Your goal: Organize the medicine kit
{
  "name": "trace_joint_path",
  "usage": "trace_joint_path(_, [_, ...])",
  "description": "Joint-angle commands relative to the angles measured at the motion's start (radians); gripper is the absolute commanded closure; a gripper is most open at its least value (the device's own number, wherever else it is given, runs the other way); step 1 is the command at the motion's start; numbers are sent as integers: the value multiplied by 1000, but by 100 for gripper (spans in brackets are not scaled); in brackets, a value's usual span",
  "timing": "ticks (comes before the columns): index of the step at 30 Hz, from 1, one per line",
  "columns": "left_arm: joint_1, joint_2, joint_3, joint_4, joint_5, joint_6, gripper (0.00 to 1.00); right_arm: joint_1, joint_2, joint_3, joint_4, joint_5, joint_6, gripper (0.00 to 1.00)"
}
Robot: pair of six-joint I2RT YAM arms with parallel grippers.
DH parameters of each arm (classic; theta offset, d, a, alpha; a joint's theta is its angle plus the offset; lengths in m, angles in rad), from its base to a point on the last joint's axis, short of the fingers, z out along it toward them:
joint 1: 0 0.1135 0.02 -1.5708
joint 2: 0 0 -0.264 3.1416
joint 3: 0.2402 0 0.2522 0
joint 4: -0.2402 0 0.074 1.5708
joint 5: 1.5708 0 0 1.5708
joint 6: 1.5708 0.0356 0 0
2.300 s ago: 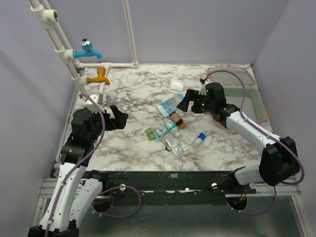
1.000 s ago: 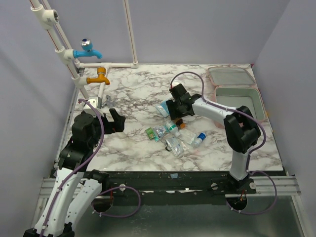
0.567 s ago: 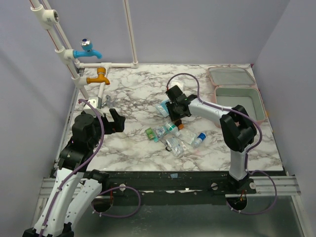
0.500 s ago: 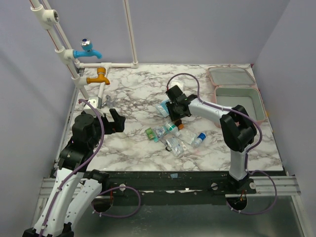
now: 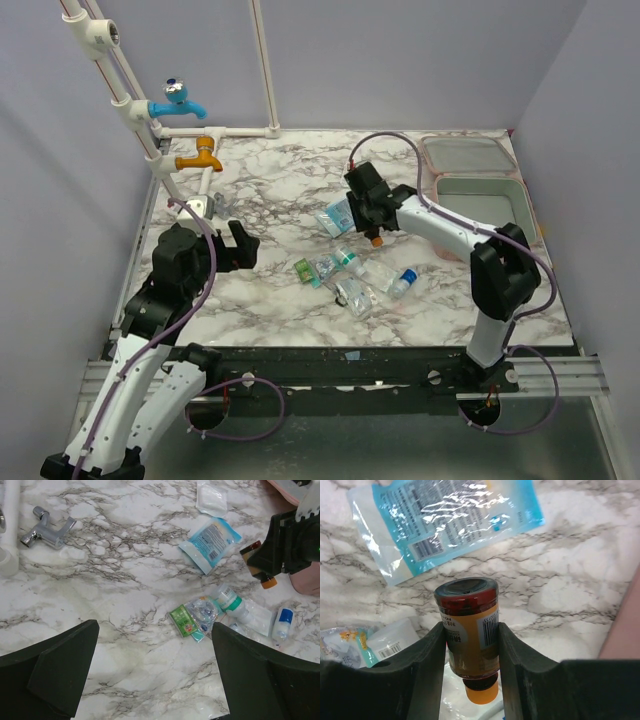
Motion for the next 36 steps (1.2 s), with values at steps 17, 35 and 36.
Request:
trace_joint_path(17, [-101, -14, 14, 0, -42, 4, 2, -323, -105, 73, -33, 225, -31, 85])
trace_joint_path(35, [-133, -41, 16, -8, -73, 8, 2, -533, 11, 131, -51, 227, -30, 86])
trace_joint_path(36, [-136, -40, 16, -8, -75, 10, 1, -534, 19, 123, -50, 221, -24, 86])
